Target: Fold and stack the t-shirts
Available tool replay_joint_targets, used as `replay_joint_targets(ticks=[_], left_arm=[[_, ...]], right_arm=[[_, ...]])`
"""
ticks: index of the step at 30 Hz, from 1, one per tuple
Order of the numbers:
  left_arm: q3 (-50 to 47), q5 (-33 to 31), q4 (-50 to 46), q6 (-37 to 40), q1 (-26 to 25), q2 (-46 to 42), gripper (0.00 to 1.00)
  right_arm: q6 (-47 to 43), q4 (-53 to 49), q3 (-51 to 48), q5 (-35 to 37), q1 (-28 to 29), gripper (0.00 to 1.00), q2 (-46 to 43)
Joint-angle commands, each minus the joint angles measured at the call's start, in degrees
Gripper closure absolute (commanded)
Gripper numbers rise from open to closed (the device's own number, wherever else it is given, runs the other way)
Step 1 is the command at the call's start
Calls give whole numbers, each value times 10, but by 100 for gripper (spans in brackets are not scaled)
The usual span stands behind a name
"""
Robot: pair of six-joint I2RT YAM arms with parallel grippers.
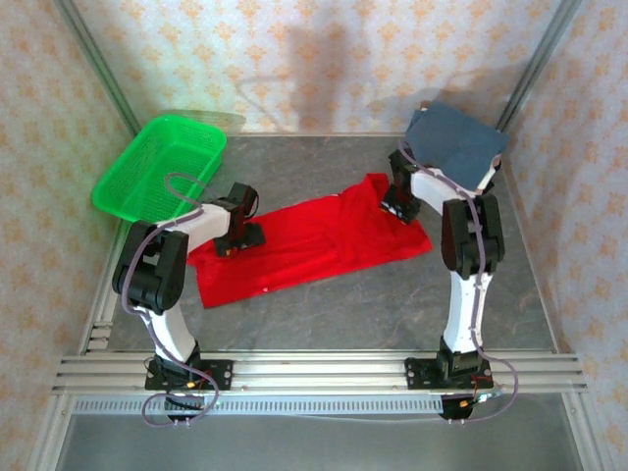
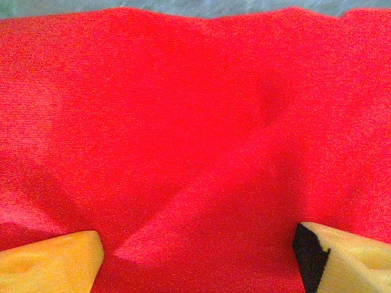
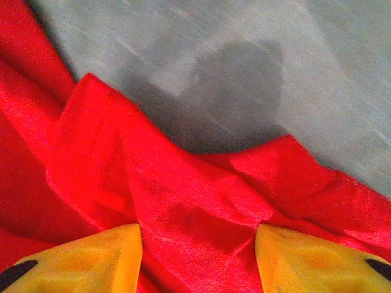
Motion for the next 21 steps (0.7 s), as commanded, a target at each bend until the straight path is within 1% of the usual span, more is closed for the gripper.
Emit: replay_joint_targets(ticks=[1, 6, 10, 12, 14, 17, 20, 21], left_arm=[[-14, -3, -97, -32, 6, 3, 16], [5, 11, -142, -52, 5, -14, 15], [27, 32, -178, -57, 6, -46, 15], [47, 42, -198, -55, 4, -61, 15], [75, 45, -213, -47, 0, -77, 15], [122, 55, -215, -25, -9, -90, 15], [169, 59, -204, -4, -11, -75, 15], [182, 60, -195, 6, -11, -65, 15]], right_arm=[[10, -31, 99, 6, 4, 48, 85], [6, -74, 324, -11, 6, 47, 214], [24, -55, 497, -67, 6, 46, 308], [37, -32, 556, -89, 7, 46, 332], [39, -9, 576, -101, 9, 45, 327], [16, -2, 561, -108, 10, 42, 280], [-27, -26, 513, -109, 13, 40, 200], [-41, -32, 483, -109, 14, 39, 168]])
